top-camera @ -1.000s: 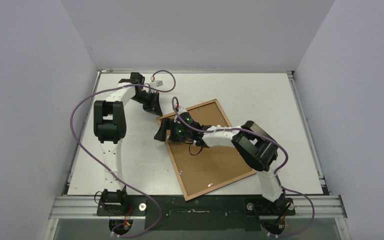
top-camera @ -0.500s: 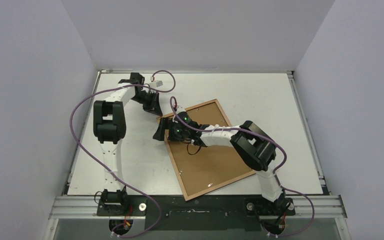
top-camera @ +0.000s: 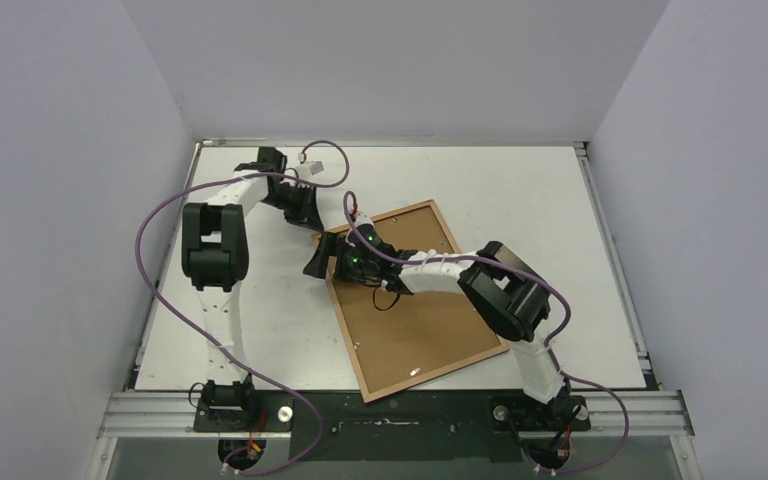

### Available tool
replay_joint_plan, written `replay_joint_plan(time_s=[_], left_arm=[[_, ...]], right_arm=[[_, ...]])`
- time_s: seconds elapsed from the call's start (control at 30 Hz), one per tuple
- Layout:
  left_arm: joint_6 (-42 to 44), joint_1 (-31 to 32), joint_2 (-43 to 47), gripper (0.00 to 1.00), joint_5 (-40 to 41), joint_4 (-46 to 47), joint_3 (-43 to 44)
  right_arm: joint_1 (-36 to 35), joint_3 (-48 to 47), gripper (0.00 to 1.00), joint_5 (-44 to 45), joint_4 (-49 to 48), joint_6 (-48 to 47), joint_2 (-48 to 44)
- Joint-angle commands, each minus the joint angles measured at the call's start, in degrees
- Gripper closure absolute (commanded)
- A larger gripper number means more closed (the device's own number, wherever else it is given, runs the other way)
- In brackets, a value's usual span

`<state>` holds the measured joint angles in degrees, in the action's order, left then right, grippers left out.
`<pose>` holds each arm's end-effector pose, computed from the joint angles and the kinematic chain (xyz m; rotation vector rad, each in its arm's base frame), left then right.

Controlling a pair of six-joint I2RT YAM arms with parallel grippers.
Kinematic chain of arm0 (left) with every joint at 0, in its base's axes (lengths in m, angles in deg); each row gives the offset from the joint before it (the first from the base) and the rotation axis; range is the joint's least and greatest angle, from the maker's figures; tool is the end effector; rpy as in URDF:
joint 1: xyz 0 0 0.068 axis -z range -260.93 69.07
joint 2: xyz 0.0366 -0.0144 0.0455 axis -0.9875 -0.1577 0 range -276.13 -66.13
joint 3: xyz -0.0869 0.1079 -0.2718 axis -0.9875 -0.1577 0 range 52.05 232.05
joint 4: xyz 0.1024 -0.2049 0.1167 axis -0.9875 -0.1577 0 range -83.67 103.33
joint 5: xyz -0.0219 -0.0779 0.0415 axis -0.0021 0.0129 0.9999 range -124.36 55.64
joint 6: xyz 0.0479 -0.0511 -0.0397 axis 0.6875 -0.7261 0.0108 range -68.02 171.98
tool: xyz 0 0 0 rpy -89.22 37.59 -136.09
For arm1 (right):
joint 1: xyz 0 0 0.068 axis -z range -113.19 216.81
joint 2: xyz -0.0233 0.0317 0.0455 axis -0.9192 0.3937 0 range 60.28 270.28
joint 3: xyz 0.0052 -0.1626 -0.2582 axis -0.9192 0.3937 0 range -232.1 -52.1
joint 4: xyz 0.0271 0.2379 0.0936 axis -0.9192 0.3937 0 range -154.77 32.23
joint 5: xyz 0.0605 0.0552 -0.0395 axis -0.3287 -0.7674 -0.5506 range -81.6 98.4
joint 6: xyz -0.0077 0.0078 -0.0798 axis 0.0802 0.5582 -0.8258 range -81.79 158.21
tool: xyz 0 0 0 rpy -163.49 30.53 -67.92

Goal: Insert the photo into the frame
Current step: Install the photo frame at the center of the board.

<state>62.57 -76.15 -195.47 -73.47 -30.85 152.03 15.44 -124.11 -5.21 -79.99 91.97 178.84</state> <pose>0.4783 -0.0841 0.1552 0.4942 2.6348 -0.9301 0.2944 0.3946 0.1677 -0.1110 2.4051 1.2461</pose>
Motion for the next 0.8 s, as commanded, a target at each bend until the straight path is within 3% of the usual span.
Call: replay_joint_plan(time_s=[0.0, 0.27, 0.63, 0.77], left_arm=[[-1.0, 1.3, 1.2, 1.00, -0.1, -4.7, -2.5], [-1.4, 1.4, 1.2, 1.00, -0.1, -4.0, -3.7], [-1.6, 1.4, 1.3, 1.00, -0.1, -4.5, -3.3], [-1.6, 1.3, 1.6, 1.00, 0.3, -4.8, -3.1]], right_arm=[[-0.6, -0.2, 0.07, 8.0, -0.3, 1.4, 2.4], [-1.5, -0.2, 0.05, 12.7, -1.1, 5.0, 1.6], [0.2, 4.4, 0.04, 2.9, -21.4, 9.5, 0.3], [0.7, 2.6, 0.04, 1.0, -20.1, 5.8, -2.7]])
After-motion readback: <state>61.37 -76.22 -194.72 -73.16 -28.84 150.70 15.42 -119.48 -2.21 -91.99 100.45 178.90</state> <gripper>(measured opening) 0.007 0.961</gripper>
